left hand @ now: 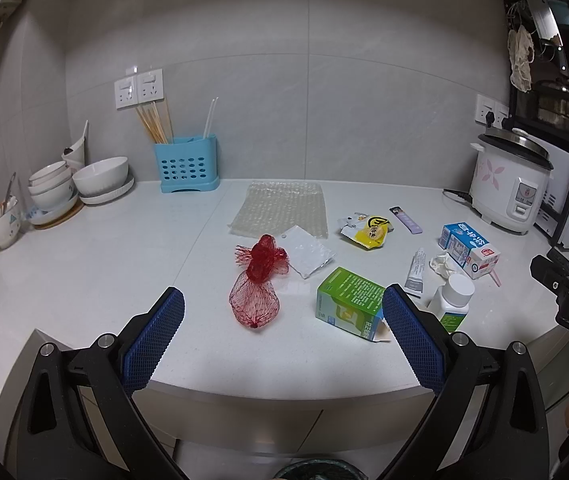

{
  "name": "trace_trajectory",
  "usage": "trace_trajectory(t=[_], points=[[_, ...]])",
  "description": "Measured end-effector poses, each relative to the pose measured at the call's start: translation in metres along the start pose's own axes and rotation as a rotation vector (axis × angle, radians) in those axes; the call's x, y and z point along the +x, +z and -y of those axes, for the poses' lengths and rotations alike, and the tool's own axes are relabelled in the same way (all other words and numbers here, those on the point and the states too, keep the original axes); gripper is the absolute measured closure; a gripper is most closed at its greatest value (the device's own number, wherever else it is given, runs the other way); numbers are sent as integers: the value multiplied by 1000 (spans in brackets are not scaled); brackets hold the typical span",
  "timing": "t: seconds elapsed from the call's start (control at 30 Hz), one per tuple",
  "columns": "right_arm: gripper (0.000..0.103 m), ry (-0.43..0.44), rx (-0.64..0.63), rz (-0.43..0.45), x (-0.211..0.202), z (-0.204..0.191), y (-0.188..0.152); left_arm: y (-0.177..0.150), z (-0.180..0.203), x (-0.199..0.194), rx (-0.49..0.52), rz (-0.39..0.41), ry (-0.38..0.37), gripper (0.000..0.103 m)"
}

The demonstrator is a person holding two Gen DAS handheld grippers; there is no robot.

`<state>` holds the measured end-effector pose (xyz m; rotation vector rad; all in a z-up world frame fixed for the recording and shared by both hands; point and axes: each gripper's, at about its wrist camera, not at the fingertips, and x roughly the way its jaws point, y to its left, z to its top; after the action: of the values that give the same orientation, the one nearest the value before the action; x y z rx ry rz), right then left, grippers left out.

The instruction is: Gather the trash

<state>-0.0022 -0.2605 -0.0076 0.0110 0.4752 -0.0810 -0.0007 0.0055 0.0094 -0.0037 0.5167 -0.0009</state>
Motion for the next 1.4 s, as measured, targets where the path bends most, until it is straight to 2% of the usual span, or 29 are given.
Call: trace_trajectory(t=[1.4], points=[[7,12,5,-9,0,-8,2,-1,2,2,-11,-15,2,6]])
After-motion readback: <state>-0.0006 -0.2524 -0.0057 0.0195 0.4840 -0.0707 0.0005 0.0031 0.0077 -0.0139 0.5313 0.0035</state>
